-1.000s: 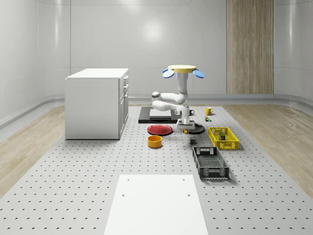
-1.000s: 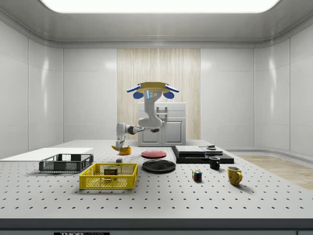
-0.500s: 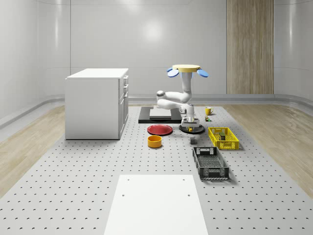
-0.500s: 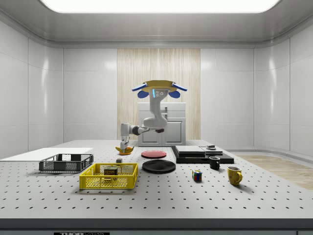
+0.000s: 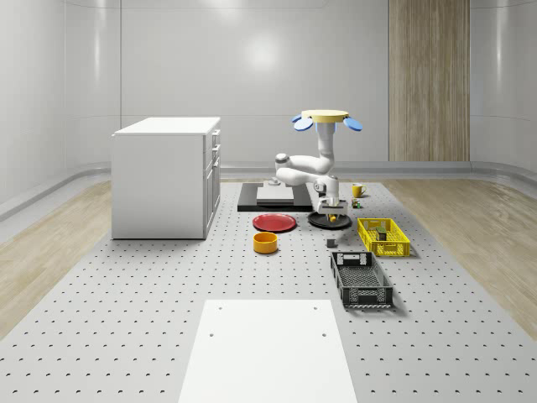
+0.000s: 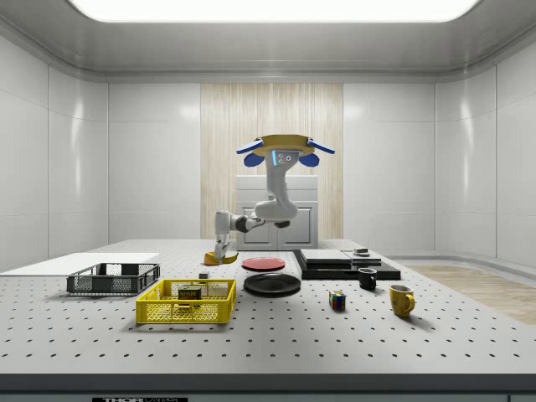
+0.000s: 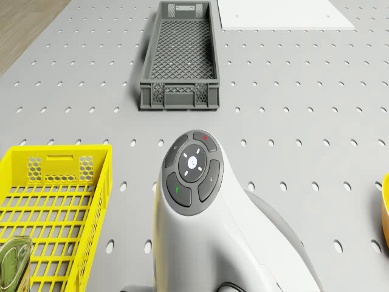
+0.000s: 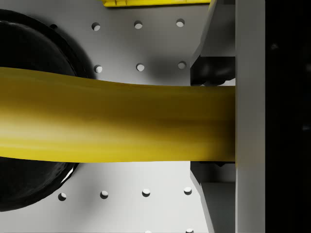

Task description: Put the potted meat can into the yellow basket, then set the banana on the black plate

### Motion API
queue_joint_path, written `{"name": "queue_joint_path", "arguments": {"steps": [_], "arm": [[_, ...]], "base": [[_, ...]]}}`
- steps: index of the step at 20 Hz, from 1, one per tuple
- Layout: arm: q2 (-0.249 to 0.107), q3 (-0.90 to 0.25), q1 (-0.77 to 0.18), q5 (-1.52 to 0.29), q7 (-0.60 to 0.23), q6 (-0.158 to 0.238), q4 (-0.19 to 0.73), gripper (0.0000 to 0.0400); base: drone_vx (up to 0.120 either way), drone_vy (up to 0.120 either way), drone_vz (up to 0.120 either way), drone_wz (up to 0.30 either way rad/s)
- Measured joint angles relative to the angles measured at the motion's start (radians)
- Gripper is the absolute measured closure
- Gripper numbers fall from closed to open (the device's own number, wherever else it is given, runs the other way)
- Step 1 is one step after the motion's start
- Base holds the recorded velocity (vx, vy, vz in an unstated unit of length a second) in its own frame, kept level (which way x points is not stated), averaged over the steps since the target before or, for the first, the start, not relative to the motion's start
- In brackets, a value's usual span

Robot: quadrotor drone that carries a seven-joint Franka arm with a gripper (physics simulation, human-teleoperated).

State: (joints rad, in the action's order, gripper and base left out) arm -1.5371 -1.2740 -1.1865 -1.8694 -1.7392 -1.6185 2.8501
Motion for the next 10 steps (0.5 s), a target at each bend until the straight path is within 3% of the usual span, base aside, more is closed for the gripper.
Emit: {"name": "queue_joint_path", "arguments": {"steps": [2, 6, 10], "arm": [[-0.001, 0.0, 0.0, 0.0, 0.0, -0.001, 0.0, 0.0205], [-0.002, 0.0, -0.001, 0.001, 0.0, -0.002, 0.0, 0.0205], [-0.003, 0.0, -0.001, 0.001, -0.001, -0.003, 0.0, 0.0205]], "base": [[-0.12, 0.0, 0.0, 0.0], [-0.12, 0.0, -0.11, 0.0], [-0.12, 0.0, 0.0, 0.0]]}}
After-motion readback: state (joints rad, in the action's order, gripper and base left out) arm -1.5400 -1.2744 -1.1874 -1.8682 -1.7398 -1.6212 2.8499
